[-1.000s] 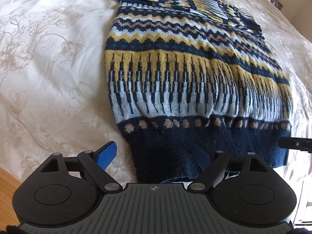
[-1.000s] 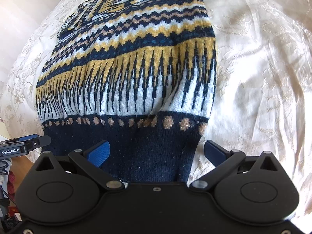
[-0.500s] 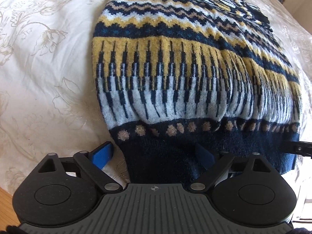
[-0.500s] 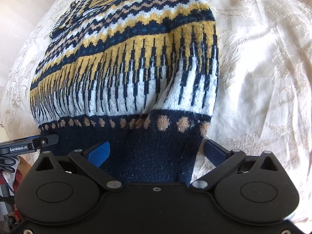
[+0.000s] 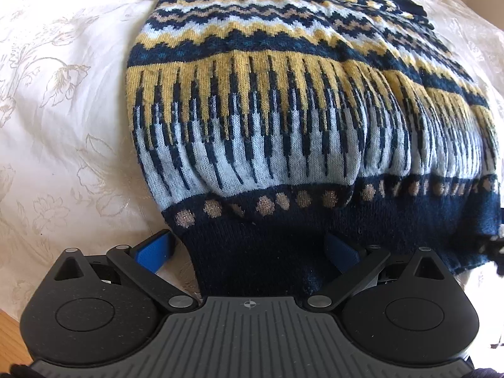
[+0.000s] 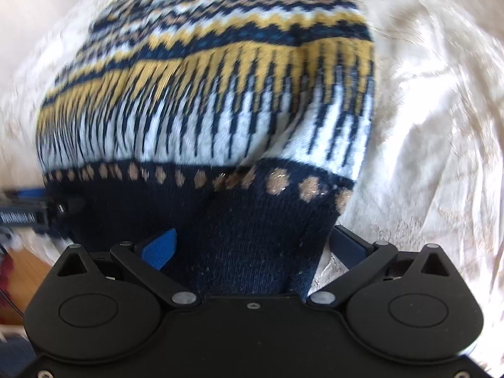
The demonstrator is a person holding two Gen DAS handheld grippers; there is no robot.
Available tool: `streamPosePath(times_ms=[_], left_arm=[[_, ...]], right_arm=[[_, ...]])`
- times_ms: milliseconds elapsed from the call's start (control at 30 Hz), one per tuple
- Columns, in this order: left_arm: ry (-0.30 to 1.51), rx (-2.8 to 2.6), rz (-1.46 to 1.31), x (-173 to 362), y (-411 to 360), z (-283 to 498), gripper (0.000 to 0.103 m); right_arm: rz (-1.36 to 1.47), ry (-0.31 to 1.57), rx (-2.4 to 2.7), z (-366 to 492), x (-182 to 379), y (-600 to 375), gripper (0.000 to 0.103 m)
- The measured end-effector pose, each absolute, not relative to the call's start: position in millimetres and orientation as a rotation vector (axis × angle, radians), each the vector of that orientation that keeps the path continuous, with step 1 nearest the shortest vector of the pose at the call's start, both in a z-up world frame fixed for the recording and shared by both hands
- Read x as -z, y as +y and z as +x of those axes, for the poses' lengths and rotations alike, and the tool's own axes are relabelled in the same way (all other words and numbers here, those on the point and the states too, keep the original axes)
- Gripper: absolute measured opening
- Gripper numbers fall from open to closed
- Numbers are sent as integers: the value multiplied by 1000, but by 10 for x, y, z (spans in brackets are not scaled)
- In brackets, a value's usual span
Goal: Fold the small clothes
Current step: 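Close the left tool on the hem while the right tool closes beside it, then lift the hem with both tools and carry it toward the collar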
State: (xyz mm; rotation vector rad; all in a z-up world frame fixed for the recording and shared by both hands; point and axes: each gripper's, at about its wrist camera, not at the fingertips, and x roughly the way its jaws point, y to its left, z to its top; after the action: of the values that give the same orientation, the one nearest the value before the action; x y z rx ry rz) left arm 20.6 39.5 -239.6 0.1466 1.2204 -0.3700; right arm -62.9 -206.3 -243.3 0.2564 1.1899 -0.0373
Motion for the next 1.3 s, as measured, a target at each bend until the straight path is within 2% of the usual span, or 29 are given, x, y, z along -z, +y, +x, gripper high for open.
streamPosePath(times_ms=[67, 167, 233, 267, 333, 467, 500, 533, 633, 967, 1300], left_arm=[[1235, 369, 124, 2364, 419, 258, 99], [1222, 353, 107, 2287, 536, 272, 77], [1214, 347, 98, 2248, 583, 282, 56], [1213, 345, 88, 2227, 617, 280, 51], [1220, 344, 61, 2190, 676, 275, 34], [1241, 357, 13, 2133, 747, 261, 18], [1246, 364, 1, 2114, 761, 248, 10], [1248, 368, -12, 2091, 767, 213, 6], [1230, 378, -72, 1996, 863, 194, 6], [1065, 360, -295, 1302, 1051, 426, 5], [894, 367, -373, 824, 958, 1150, 5]], right_arm=[[231, 1221, 37, -585, 2428, -2036, 103], [312, 1231, 44, -545, 2405, -2141, 103], [344, 1235, 39, -539, 2391, -2208, 98], [343, 1236, 39, -542, 2379, -2241, 96], [349, 1233, 27, -570, 2347, -2291, 77], [427, 1233, -6, -623, 2284, -2397, 52], [448, 1231, -18, -640, 2269, -2408, 39], [475, 1226, -32, -654, 2254, -2425, 28], [542, 1198, -54, -799, 2164, -2448, 25], [590, 1021, -100, -750, 1531, -2562, 24], [643, 828, -50, -70, 1050, -2803, 24]])
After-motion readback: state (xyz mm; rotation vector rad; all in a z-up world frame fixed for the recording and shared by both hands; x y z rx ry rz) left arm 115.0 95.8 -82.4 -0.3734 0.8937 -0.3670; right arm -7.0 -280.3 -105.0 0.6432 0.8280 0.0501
